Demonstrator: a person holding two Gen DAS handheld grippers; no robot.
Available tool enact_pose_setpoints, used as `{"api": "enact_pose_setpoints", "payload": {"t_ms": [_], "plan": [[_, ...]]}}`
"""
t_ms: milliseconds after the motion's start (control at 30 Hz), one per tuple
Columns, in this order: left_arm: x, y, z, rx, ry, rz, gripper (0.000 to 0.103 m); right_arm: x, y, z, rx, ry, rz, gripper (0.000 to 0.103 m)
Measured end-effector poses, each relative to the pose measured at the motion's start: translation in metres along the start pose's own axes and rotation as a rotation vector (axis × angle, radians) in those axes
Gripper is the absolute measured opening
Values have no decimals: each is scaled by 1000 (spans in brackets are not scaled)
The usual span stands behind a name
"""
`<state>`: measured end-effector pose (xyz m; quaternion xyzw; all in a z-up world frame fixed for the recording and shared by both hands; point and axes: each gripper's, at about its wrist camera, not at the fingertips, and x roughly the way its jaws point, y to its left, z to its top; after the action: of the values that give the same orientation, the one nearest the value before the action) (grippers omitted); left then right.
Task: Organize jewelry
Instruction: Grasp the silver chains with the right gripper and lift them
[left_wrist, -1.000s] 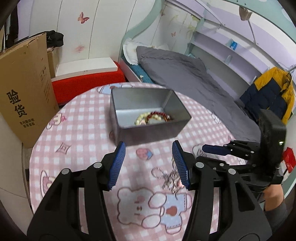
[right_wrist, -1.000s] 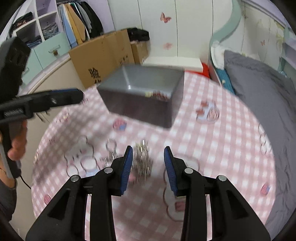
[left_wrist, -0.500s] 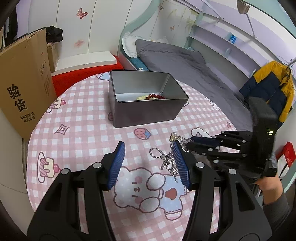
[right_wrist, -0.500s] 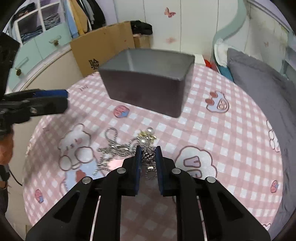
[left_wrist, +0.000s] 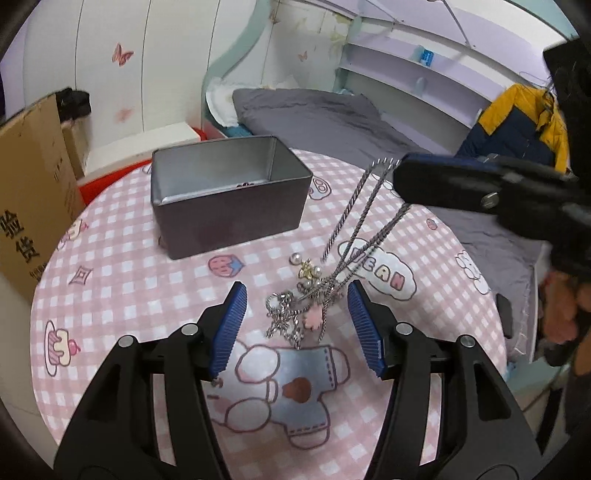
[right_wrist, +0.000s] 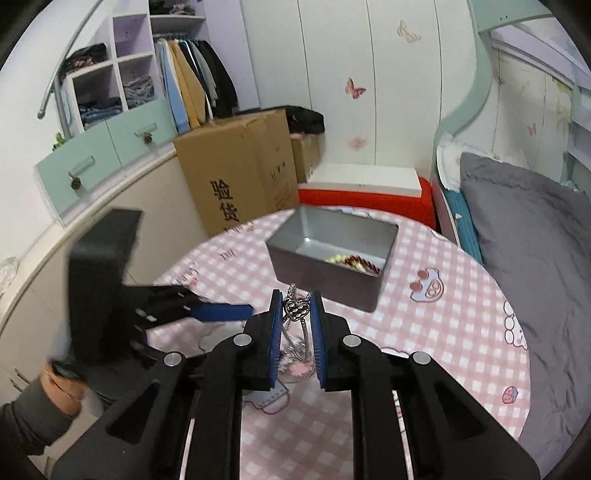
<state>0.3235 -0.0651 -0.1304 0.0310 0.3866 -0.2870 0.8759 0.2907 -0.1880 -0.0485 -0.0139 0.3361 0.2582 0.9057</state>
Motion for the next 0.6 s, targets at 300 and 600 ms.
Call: {"api": "enact_pose_setpoints", "payload": {"t_ms": [300,600], "plan": [[8,-16,8,17,-31,15,50,-21,13,10,-14,-48,36,13],[-34,6,20,-19,-63,55,9,-36,6,14,-7,-92,15,13]]}}
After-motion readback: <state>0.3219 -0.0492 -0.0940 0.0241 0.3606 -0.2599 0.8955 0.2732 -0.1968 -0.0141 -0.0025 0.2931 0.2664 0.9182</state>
